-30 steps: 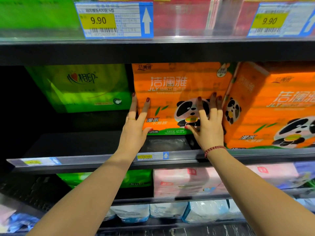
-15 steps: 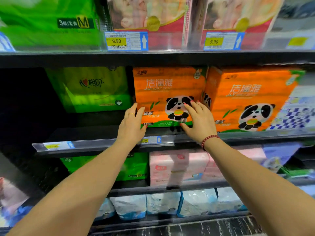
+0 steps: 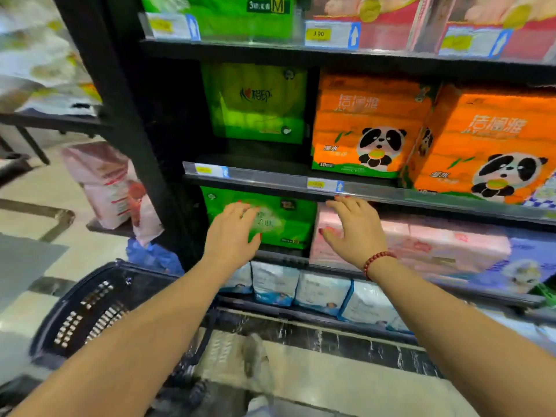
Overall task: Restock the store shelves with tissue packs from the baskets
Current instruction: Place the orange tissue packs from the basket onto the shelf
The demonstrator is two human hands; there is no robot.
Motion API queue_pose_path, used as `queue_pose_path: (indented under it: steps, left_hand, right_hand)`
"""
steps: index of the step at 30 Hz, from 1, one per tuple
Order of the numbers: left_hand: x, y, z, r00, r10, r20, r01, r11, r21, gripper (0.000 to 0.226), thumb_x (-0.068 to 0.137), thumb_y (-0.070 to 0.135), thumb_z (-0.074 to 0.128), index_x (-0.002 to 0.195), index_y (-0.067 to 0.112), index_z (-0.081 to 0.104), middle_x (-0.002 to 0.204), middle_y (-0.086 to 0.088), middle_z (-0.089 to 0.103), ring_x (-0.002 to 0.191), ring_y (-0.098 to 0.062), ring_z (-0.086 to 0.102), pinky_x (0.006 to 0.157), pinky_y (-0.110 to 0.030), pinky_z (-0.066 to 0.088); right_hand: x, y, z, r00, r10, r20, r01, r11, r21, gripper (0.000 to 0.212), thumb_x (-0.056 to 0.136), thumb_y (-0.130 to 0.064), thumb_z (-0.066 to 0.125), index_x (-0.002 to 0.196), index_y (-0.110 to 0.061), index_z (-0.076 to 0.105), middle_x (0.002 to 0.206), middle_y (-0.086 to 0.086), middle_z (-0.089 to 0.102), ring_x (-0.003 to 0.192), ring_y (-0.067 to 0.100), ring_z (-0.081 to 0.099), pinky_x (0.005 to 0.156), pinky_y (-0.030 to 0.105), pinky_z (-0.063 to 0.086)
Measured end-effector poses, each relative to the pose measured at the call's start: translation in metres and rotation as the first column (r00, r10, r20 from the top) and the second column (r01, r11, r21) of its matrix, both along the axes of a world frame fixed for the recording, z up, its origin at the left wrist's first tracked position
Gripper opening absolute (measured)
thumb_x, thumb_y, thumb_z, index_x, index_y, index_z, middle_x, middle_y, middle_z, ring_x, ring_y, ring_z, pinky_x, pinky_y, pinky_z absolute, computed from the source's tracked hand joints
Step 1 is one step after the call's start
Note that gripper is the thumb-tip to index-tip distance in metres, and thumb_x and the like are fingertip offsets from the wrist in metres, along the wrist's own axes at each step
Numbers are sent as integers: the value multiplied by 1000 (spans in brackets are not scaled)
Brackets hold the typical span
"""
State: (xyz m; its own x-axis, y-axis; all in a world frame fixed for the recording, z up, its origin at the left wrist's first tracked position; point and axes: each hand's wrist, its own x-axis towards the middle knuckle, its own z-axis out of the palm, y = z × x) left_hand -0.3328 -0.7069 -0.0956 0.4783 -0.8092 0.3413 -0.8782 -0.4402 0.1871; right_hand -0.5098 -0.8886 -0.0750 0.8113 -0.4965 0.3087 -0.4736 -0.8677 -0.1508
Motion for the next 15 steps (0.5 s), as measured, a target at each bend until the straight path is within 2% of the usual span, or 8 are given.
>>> queue_pose_path:
  steps: [3, 6, 9, 15]
  left_hand:
    - [15, 62, -12, 995, 98, -28, -98, 995, 17, 53, 77, 19, 76, 124, 2, 60, 124, -19, 60, 121, -38, 51, 91, -48, 49]
    - [34, 105, -22, 975, 215, -50, -213, 976, 47, 54, 79, 23, 73, 128, 5, 58, 129, -17, 57, 124, -36, 48, 94, -47, 45]
    - [53, 122, -27, 963, 263, -55, -258, 963, 74, 54, 84, 27, 67, 132, 7, 55, 133, -16, 54, 127, -34, 45, 97, -47, 45]
    - [100, 127, -35, 943, 323, -79, -322, 946, 26, 54, 84, 27, 66, 133, 7, 53, 132, -14, 54, 124, -33, 46, 99, -41, 40]
  right_hand:
    - [21, 30, -5, 996, 92, 6, -93, 996, 11, 58, 82, -35, 69, 133, -11, 53, 140, 12, 51, 128, 31, 43, 108, 43, 30]
    - [53, 47, -10, 987, 161, -14, -161, 987, 1, 59, 81, -36, 69, 133, -13, 53, 140, 10, 50, 128, 30, 43, 109, 42, 29]
    - [96, 59, -19, 975, 215, -57, -216, 976, -7, 59, 82, -38, 68, 133, -14, 52, 140, 8, 50, 128, 29, 42, 108, 40, 29]
    - [175, 76, -43, 930, 343, -133, -345, 939, 11, 59, 82, -40, 65, 134, -16, 51, 140, 6, 50, 128, 28, 42, 108, 37, 28]
